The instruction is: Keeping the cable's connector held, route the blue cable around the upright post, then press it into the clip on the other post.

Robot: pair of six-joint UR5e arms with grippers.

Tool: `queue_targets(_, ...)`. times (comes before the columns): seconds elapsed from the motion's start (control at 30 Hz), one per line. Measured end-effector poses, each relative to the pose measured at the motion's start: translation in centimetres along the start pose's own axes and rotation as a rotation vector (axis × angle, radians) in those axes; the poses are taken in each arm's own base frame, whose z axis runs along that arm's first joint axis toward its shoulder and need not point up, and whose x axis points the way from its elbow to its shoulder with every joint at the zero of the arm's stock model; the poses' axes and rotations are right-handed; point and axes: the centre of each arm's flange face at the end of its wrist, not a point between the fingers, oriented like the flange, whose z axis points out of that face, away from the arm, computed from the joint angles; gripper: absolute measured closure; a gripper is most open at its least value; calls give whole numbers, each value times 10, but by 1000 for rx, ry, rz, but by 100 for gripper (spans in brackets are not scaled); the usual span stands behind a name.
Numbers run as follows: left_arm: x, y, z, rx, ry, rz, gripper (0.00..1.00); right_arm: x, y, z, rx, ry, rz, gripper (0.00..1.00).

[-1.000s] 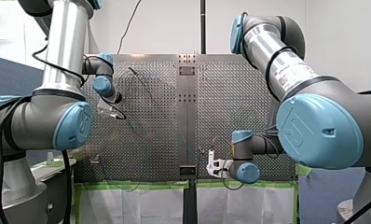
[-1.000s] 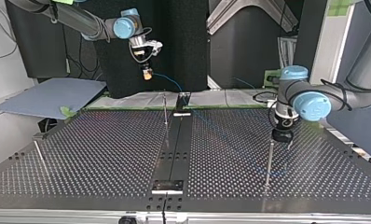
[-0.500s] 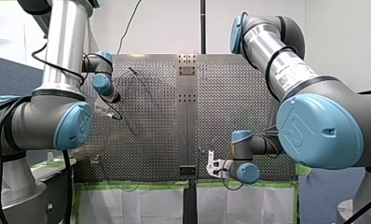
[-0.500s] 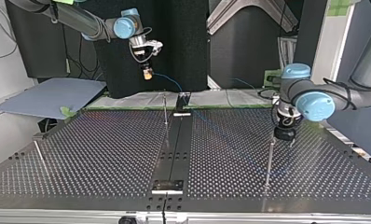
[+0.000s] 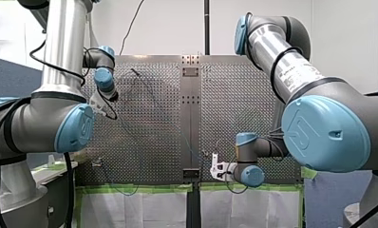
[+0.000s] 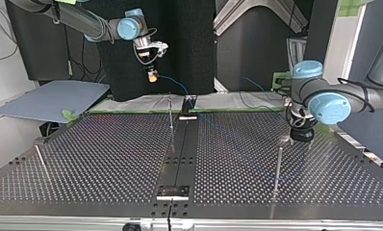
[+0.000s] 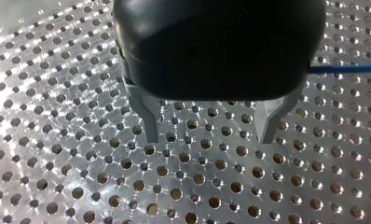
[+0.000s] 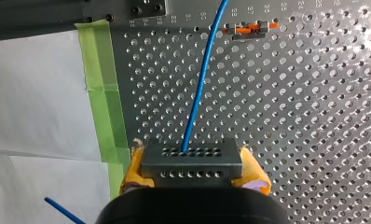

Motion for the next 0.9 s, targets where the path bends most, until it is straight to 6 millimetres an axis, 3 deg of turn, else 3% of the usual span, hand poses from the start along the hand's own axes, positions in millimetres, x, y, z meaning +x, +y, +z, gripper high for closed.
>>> queue_targets(0.53,4,-6,1,44,13,159,0,0,-1,-1,2,-3,0,100)
queue_targets(0.9,1,-1,3,30,-2,90,0,-1,-2,-1,3,-8,0,100)
